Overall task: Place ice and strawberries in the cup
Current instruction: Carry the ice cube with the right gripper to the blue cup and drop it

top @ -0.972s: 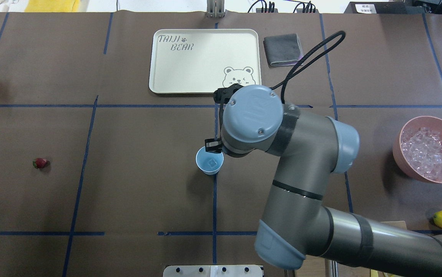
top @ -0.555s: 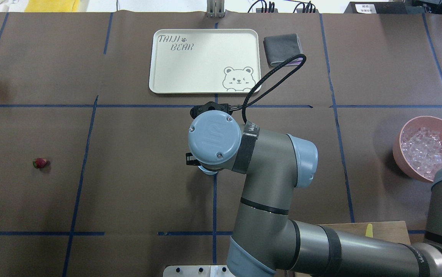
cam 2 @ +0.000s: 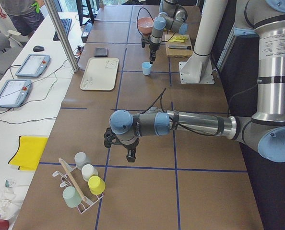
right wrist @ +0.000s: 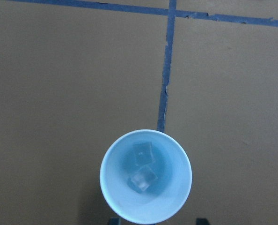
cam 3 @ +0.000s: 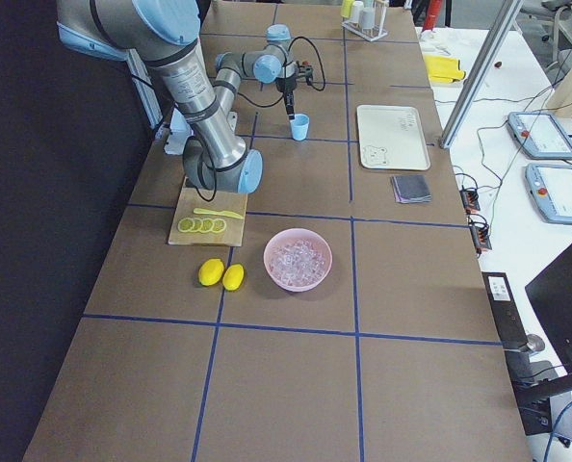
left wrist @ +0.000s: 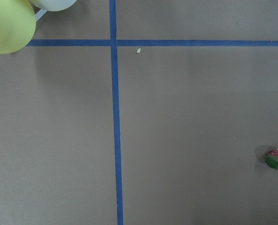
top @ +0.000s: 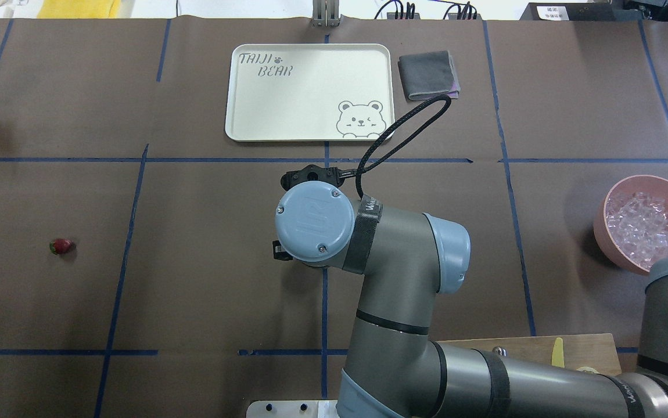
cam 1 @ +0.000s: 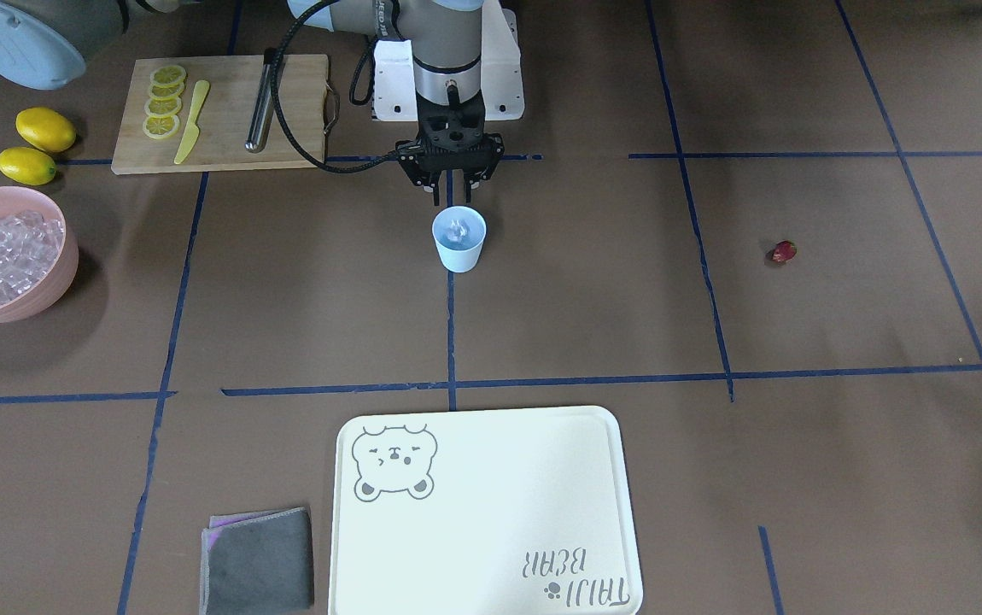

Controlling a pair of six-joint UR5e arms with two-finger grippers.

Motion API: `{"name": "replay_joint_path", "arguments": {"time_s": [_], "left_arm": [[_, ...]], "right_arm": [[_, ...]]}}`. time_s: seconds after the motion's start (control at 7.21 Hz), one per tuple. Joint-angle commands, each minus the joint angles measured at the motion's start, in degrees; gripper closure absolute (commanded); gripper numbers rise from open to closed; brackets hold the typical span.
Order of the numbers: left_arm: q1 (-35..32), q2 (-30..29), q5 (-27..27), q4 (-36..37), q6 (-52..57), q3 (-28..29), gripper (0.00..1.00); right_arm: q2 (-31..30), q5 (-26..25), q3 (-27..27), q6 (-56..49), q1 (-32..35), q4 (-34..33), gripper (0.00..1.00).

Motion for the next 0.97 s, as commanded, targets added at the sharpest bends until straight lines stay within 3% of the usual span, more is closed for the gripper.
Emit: {"name": "replay_joint_path", "arguments": {"time_s": [0.0, 0.28, 0.83], "left_arm": [[0.03, 0.00, -0.05, 0.00, 0.00, -0.01, 0.00], [0.03, 0.00, -0.05, 0.00, 0.00, 0.07, 0.00], [0.03, -0.09, -0.05, 0.00, 0.09, 0.34, 0.00]], "right_arm": [[-0.03, 0.07, 0.24, -1.14, 0.73, -0.09, 0.01], [-2.74, 4.08, 1.73, -6.99, 7.02, -0.09, 0.01], [-23.19, 18.14, 17.36, -30.53, 23.89, 0.61, 0.01]]}}
